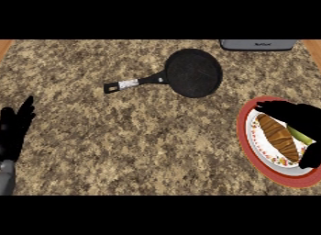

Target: Pick the croissant from the plate and place it in the pan

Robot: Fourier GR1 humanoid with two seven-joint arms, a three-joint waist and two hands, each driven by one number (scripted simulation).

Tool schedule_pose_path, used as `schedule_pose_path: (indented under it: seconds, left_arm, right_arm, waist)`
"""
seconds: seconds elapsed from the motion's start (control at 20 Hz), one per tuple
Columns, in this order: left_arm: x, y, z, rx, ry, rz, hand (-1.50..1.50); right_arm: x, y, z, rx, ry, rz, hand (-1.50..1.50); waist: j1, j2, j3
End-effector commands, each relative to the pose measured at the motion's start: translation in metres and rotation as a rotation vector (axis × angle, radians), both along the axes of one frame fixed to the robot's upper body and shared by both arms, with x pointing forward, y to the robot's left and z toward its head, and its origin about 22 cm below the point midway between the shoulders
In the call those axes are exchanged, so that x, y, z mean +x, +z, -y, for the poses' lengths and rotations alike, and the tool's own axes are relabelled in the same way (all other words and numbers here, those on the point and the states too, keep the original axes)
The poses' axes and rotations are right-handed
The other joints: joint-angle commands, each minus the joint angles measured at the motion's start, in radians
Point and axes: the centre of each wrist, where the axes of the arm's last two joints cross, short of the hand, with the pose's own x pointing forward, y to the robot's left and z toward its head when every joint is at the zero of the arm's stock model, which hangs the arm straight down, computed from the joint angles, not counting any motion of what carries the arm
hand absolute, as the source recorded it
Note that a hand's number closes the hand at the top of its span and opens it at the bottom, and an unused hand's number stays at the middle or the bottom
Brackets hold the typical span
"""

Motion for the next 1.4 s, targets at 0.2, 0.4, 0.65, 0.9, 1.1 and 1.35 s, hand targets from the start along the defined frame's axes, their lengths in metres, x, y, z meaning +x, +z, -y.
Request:
schedule_pose_path:
  seconds: [0.2,0.4,0.65,0.9,1.1,1.35]
  left_arm:
    - [-0.001,-0.009,0.0,-0.013,0.008,-0.002,0.0]
    - [0.003,0.017,-0.009,-0.008,-0.01,-0.013,0.0]
    - [0.006,0.01,-0.003,0.001,-0.002,-0.019,0.0]
    - [-0.004,-0.008,-0.003,-0.005,0.007,-0.012,0.0]
    - [-0.01,0.002,-0.004,0.001,-0.018,0.001,0.0]
    - [-0.002,0.005,-0.004,0.007,-0.005,-0.004,0.0]
  right_arm:
    - [0.003,-0.015,0.007,-0.022,-0.022,-0.029,-1.5]
    - [0.014,-0.03,-0.014,-0.053,-0.022,-0.022,-1.5]
    - [0.012,-0.043,-0.017,-0.092,-0.031,-0.024,-1.5]
    - [0.014,-0.029,0.007,-0.097,0.056,0.111,1.5]
    - [0.015,-0.033,0.01,-0.09,0.044,0.143,1.5]
    - [0.018,-0.052,0.007,-0.047,0.025,0.122,1.5]
  waist:
    - [-0.002,0.0,0.0]
    - [0.003,0.0,0.0]
    - [0.0,0.0,0.0]
    - [0.0,0.0,0.0]
    - [0.0,-0.001,0.0]
    - [0.0,0.0,0.0]
